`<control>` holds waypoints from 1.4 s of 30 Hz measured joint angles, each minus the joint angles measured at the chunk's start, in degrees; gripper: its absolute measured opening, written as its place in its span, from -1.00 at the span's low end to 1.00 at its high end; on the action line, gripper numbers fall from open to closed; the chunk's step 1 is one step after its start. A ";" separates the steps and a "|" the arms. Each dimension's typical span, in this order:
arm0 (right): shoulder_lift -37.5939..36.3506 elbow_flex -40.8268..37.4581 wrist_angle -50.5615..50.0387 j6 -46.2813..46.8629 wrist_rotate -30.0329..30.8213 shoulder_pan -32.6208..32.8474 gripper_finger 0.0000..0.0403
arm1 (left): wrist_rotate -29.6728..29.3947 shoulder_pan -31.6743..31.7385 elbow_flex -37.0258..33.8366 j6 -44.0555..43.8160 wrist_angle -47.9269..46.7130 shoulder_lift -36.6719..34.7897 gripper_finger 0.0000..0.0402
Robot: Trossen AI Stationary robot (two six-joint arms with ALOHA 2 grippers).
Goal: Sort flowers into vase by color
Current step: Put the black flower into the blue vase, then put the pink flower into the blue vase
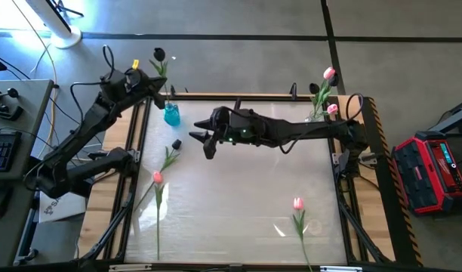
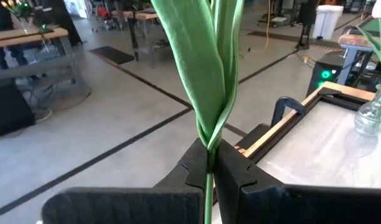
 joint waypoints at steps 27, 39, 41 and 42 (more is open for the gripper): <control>0.00 0.00 -9.73 -0.98 -0.47 -2.63 -0.10 | 0.03 3.63 -0.02 -6.55 -11.45 8.77 -0.58; 0.00 0.00 -9.66 2.59 -8.26 -4.89 -0.10 | 0.00 3.61 -0.02 -7.51 -17.68 3.51 -0.10; 0.00 0.00 -9.66 3.43 -8.64 -4.91 -0.10 | 0.00 3.61 0.01 -8.30 -17.62 1.48 -0.10; 0.00 0.00 -9.66 3.49 -8.66 -4.89 -0.10 | 0.00 3.61 0.14 -9.11 -17.71 0.61 -0.10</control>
